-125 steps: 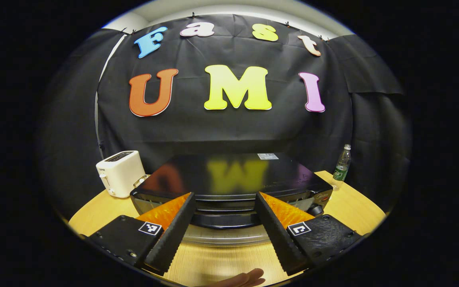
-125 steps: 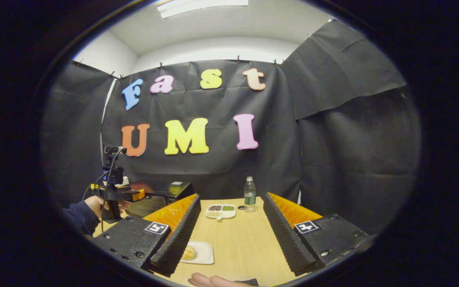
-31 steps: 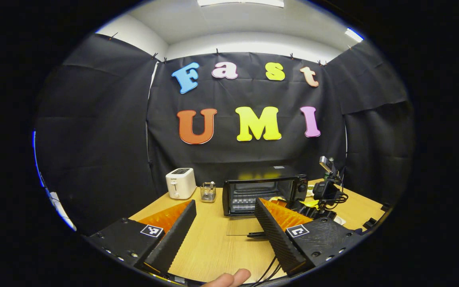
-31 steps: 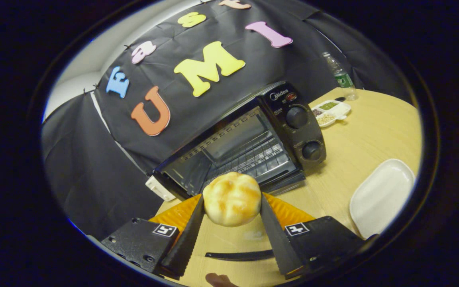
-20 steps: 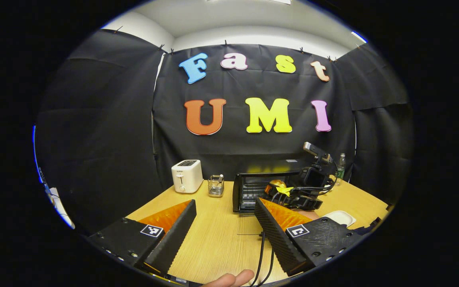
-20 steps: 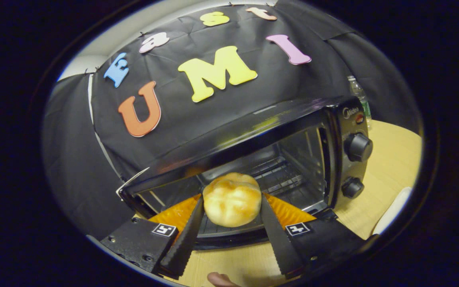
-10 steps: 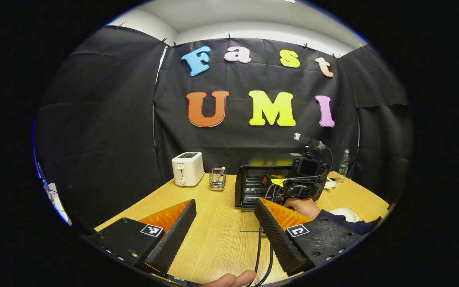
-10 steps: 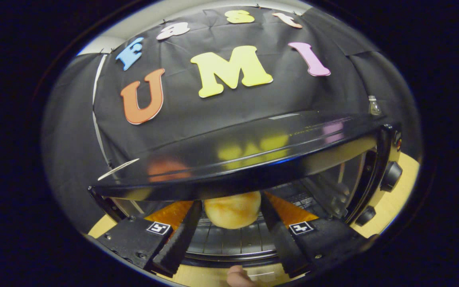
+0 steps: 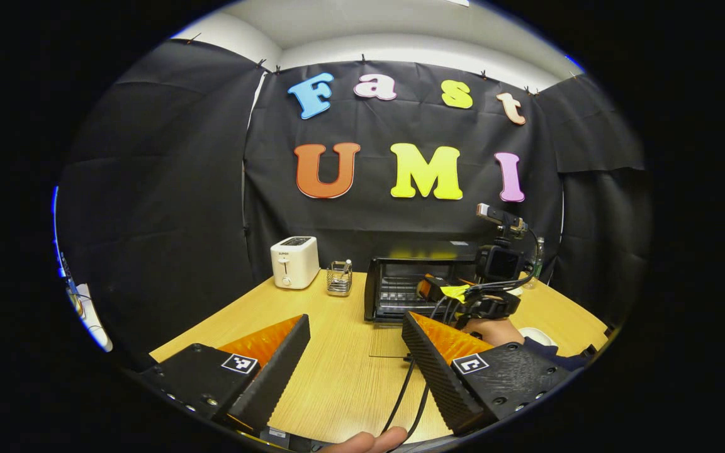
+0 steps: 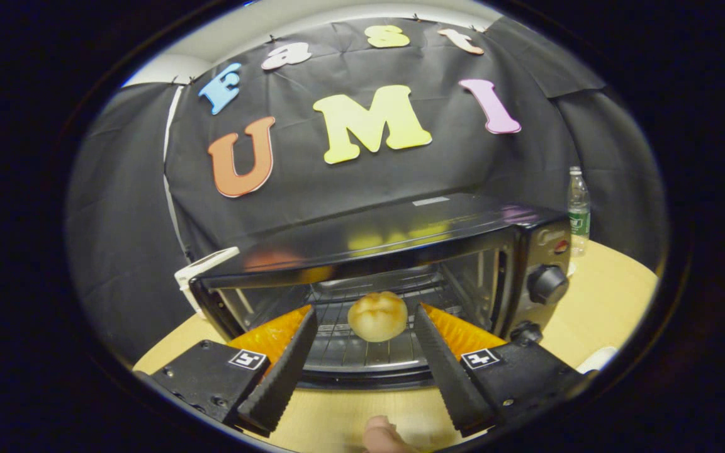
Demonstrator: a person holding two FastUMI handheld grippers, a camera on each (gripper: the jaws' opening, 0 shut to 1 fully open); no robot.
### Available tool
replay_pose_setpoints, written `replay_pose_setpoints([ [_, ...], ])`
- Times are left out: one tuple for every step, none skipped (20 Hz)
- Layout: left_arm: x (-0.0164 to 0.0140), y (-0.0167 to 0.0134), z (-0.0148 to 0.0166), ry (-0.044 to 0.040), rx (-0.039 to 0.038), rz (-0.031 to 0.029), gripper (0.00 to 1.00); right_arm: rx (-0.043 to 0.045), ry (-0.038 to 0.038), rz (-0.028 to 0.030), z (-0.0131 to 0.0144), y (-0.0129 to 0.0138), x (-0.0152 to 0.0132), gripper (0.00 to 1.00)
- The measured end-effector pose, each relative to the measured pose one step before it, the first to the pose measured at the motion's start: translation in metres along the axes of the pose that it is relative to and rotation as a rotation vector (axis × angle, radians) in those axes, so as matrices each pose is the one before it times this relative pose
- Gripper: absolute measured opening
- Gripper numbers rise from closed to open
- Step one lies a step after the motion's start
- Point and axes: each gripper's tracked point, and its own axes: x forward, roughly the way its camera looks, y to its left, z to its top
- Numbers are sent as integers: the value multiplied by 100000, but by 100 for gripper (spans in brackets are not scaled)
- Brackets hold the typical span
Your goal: Open the electric oven with the left hand, put the food in, and close the electric oven.
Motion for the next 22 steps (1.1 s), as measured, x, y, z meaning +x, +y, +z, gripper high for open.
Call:
replay_pose_setpoints([
  [-457,-86,119,-228,-103,234,96,-732,957,1806,43,-59,-1033,96],
  [-455,-60,0,-25,-174,700,96,-223,198,1543,256,-94,-1012,96],
  [-287,34,120,-945,262,1327,96,-123,-887,1162,445,-329,-1082,96],
  [-328,47,119,-737,180,934,96,-690,-1099,1072,549,-278,-1326,96],
  [-236,-291,-146,86,-232,-29,96,-1532,-1420,740,614,-337,-1275,96],
  [-242,-323,-377,1061,-786,-231,96,-1425,-1896,659,800,-583,-1446,96],
  [21,-262,-158,364,-1421,202,91,-930,-1733,1307,840,-474,-1454,96],
  [-101,-221,-347,1359,-1697,374,95,-256,-1351,1573,681,-413,-1507,96],
  [-61,-209,-450,834,-1311,10,95,1042,-1006,-95,806,-884,-1478,96],
  [-25,-346,-184,384,-1040,-169,95,1832,-1360,563,978,-785,-1486,96],
  [279,-475,-59,225,-730,-469,95,2061,-1383,742,1105,-645,-1489,96],
  [220,-619,-264,469,-267,-875,94,1206,-1221,832,1078,-671,-1590,96],
  [240,-565,-329,1194,75,-674,94,404,-1695,873,1399,-570,-1367,96],
  [264,-587,-202,866,537,-762,94,207,-1865,596,1381,-665,-1426,96],
  [412,-777,-57,344,962,-1354,94,73,-2337,546,1502,-601,-1370,96],
  [454,-873,-353,1071,1003,-1704,94,-510,-1909,121,1418,-576,-1237,96],
  [582,-838,-529,1301,984,-1466,94,-1485,-1782,-594,1333,-778,-1229,95],
  [652,-898,-576,1782,893,-1633,94,-2093,-1644,-1546,1149,-914,-1193,95],
  [817,-906,-750,1847,599,-1767,94,-2192,-1897,-2205,1128,-1120,-1222,95],
  [878,-988,-841,2713,262,-1874,94,-1574,-2183,-1866,1131,-973,-1133,95],
  [861,-868,-928,2641,201,-1778,94,-738,-1833,-2256,1054,-1005,-1105,95],
  [863,-872,-656,2894,188,-1388,94,-640,-1388,-2253,653,-1112,-1017,95],
])
